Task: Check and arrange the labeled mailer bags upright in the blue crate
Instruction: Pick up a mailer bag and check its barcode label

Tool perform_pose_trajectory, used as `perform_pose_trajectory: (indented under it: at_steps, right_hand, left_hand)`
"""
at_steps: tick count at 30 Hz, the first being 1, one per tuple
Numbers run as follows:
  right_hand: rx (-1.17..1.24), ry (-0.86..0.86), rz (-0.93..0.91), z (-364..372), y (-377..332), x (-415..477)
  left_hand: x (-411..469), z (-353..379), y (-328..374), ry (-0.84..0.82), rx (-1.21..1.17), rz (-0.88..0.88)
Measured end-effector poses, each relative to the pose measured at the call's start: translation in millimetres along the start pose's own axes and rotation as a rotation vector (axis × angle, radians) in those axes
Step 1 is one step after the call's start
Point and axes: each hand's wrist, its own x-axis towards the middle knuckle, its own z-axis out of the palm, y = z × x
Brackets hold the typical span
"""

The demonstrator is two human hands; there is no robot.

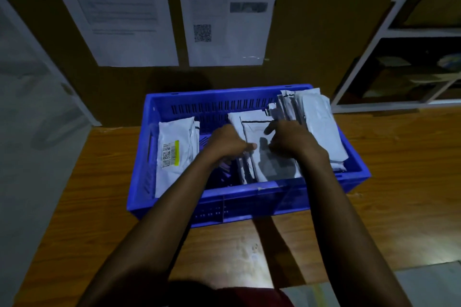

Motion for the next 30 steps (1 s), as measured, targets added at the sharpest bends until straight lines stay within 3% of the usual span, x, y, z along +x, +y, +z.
perform_pose_trajectory:
  at_steps: [3,6,14,18,24,27,30]
  right_hand:
    - [0.01,-0.091,-0.021,4.0,4.9,-3.3]
    - [0.061,-0.081,-0.03,2.7,7.6,-7.0]
    - [0.268,0.138,-0.101,-17.5,15.0,-9.1]
    - [0.392,0.224,-0.135,-25.2,11.0,-5.0]
    - [0.452,0.413,-0.151,-16.6,9.4,10.2]
    - [0.47,0.376,-0.152,-14.7,7.8,14.1]
    - [0.638,0.302,-0.135,-17.0,5.1,13.8]
  left_hand:
    - [-6.1,12.9,5.6,-0.123,-0.02,-0.108]
    - [-4.2,20.8,5.5,-0.1,-0.082,-0.176]
    - [-6.8,-3.1,3.6,-0.037,-0.49,-0.134]
    - [-9.9,-23.7,-0.6,0.086,-0.631,-0.074]
    - [-9.6,-57.5,-9.0,0.229,-0.554,0.069]
    - [-13.5,-74.4,-9.2,0.186,-0.536,0.126]
    - [-18.2,-88.1,-10.7,0.108,-0.524,0.151]
